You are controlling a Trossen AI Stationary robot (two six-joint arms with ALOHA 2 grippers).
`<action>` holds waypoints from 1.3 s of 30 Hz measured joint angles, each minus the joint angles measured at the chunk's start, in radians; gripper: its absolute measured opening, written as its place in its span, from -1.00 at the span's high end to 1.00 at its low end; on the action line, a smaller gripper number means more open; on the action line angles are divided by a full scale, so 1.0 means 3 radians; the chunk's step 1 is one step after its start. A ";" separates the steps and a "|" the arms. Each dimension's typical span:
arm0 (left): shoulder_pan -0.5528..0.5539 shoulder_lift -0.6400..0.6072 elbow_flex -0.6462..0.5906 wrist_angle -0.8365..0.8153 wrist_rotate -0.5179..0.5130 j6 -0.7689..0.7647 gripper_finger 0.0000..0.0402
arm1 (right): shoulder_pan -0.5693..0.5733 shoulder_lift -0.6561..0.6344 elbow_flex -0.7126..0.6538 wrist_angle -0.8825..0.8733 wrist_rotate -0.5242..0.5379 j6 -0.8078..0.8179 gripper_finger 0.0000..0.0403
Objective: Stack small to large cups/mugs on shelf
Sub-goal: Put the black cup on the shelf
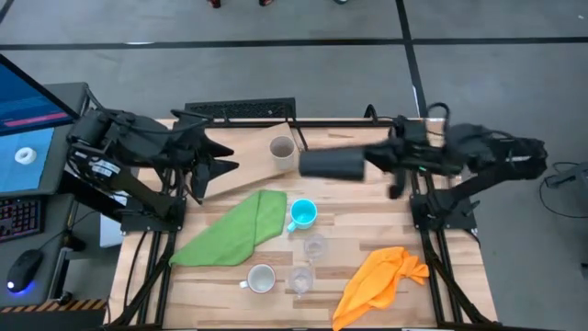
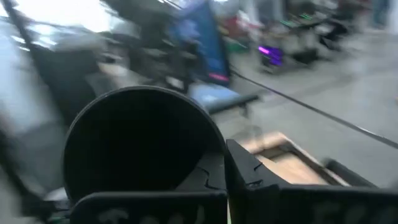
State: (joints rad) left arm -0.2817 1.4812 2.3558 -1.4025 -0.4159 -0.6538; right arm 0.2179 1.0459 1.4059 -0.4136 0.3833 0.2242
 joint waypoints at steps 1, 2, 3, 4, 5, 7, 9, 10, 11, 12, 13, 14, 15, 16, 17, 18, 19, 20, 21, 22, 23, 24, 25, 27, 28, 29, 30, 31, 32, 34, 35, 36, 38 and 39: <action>0.0000 -0.0012 0.0000 0.0000 -0.0006 -0.0010 0.04 | -0.0132 0.0123 0.0121 -0.0124 -0.0018 0.0030 0.98; 0.0000 -0.0021 0.0000 0.0000 -0.0009 -0.0023 0.04 | -0.0273 0.0258 0.0253 -0.0239 -0.0042 0.0040 0.98; 0.0000 -0.0030 0.0000 0.0000 -0.0012 -0.0045 0.04 | -0.0411 0.0396 0.0407 -0.0362 -0.0106 0.0053 0.98; 0.0000 -0.0036 0.0000 0.0000 -0.0013 -0.0066 0.04 | -0.0556 0.0538 0.0550 -0.0484 -0.0189 0.0098 0.98; -0.0001 -0.0043 0.0000 0.0000 -0.0014 -0.0077 0.04 | -0.0694 0.0681 0.0699 -0.0637 -0.0270 0.0164 0.98; 0.0000 -0.0068 -0.0001 -0.0016 -0.0013 -0.0091 0.04 | -0.0969 0.0997 0.1018 -0.0847 -0.0473 0.0277 0.98; -0.0001 -0.0084 0.0001 -0.0028 -0.0010 -0.0105 0.04 | -0.1196 0.1303 0.1309 -0.1056 -0.0651 0.0299 0.98; -0.0001 -0.0098 0.0001 -0.0042 -0.0010 -0.0105 0.04 | -0.1291 0.1460 0.1454 -0.1099 -0.0738 0.0297 0.98; -0.0001 -0.0108 0.0001 -0.0076 -0.0010 -0.0105 0.04 | -0.1381 0.1616 0.1589 -0.1109 -0.0825 0.0288 0.98; -0.0001 -0.0114 0.0001 -0.0110 -0.0010 -0.0105 0.04 | -0.1471 0.1771 0.1719 -0.1154 -0.0898 0.0272 0.98; 0.0000 -0.0123 0.0001 -0.0127 -0.0017 -0.0105 0.04 | -0.1554 0.1916 0.1849 -0.1199 -0.0952 0.0256 0.98; 0.0000 -0.0141 0.0001 -0.0142 -0.0042 -0.0105 0.04 | -0.1633 0.2062 0.1979 -0.1230 -0.1012 0.0247 0.98; 0.0000 -0.0157 0.0000 -0.0178 -0.0063 -0.0105 0.04 | -0.1702 0.2206 0.2100 -0.1272 -0.1059 0.0244 0.98; 0.0000 -0.0170 0.0000 -0.0210 -0.0075 -0.0105 0.04 | -0.1767 0.2344 0.2214 -0.1331 -0.1089 0.0222 0.98; 0.0005 -0.0184 0.0001 -0.0210 -0.0094 -0.0106 0.04 | -0.1833 0.2475 0.2318 -0.1366 -0.1105 0.0212 0.98; 0.0013 -0.0207 0.0001 -0.0221 -0.0111 -0.0106 0.04 | -0.1894 0.2606 0.2415 -0.1416 -0.1122 0.0203 0.98; 0.0013 -0.0217 0.0001 -0.0247 -0.0119 -0.0106 0.04 | -0.1952 0.2729 0.2502 -0.1472 -0.1132 0.0194 0.98; 0.0013 -0.0228 0.0001 -0.0256 -0.0129 -0.0116 0.04 | -0.2009 0.2852 0.2583 -0.1516 -0.1154 0.0186 0.98; 0.0013 -0.0248 0.0001 -0.0252 -0.0142 -0.0121 0.04 | -0.2059 0.2963 0.2659 -0.1558 -0.1186 0.0186 0.98; 0.0013 -0.0268 0.0001 -0.0254 -0.0151 -0.0124 0.04 | -0.2105 0.3068 0.2728 -0.1604 -0.1213 0.0185 0.98; 0.0013 -0.0280 0.0000 -0.0251 -0.0159 -0.0127 0.04 | -0.2148 0.3164 0.2787 -0.1628 -0.1234 0.0183 0.98; 0.0013 -0.0296 0.0001 -0.0250 -0.0183 -0.0128 0.04 | -0.2185 0.3250 0.2836 -0.1644 -0.1264 0.0184 0.98; 0.0013 -0.0313 0.0001 -0.0258 -0.0208 -0.0125 0.04 | -0.2218 0.3324 0.2873 -0.1658 -0.1287 0.0184 0.98; 0.0013 -0.0325 0.0001 -0.0269 -0.0242 -0.0115 0.04 | -0.2254 0.3458 0.2938 -0.1669 -0.1288 0.0183 0.98; 0.0013 -0.0337 0.0001 -0.0288 -0.0262 -0.0095 0.04 | -0.2267 0.3511 0.2965 -0.1671 -0.1289 0.0184 0.98; 0.0013 -0.0345 0.0001 -0.0303 -0.0284 -0.0075 0.04 | -0.2285 0.3560 0.2989 -0.1693 -0.1290 0.0184 0.98; 0.0013 -0.0353 0.0000 -0.0319 -0.0309 -0.0065 0.04 | -0.2301 0.3603 0.3006 -0.1697 -0.1290 0.0185 0.98; 0.0013 -0.0364 0.0001 -0.0346 -0.0342 -0.0060 0.04 | -0.2305 0.3641 0.3024 -0.1688 -0.1296 0.0185 0.98; 0.0013 -0.0375 0.0001 -0.0384 -0.0381 -0.0059 0.04 | -0.2305 0.3676 0.3035 -0.1695 -0.1296 0.0185 0.98; 0.0013 -0.0386 0.0001 -0.0413 -0.0415 -0.0067 0.04 | -0.2307 0.3728 0.3036 -0.1706 -0.1292 0.0185 0.98; 0.0013 -0.0388 0.0001 -0.0425 -0.0418 -0.0069 0.04 | -0.2307 0.3739 0.3036 -0.1712 -0.1291 0.0186 0.98; 0.0013 -0.0394 0.0001 -0.0433 -0.0422 -0.0069 0.04 | -0.2306 0.3741 0.3036 -0.1728 -0.1287 0.0189 0.98; 0.0013 -0.0406 0.0000 -0.0431 -0.0422 -0.0068 0.04 | -0.2305 0.3737 0.3041 -0.1703 -0.1281 0.0211 0.98; 0.0012 -0.0413 0.0000 -0.0431 -0.0424 -0.0068 0.04 | -0.2302 0.3734 0.3041 -0.1697 -0.1276 0.0212 0.98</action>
State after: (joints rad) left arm -0.2781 1.3573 2.3558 -1.5318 -0.5432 -0.6743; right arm -0.4729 2.1662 2.3180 -0.9226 0.0006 0.2878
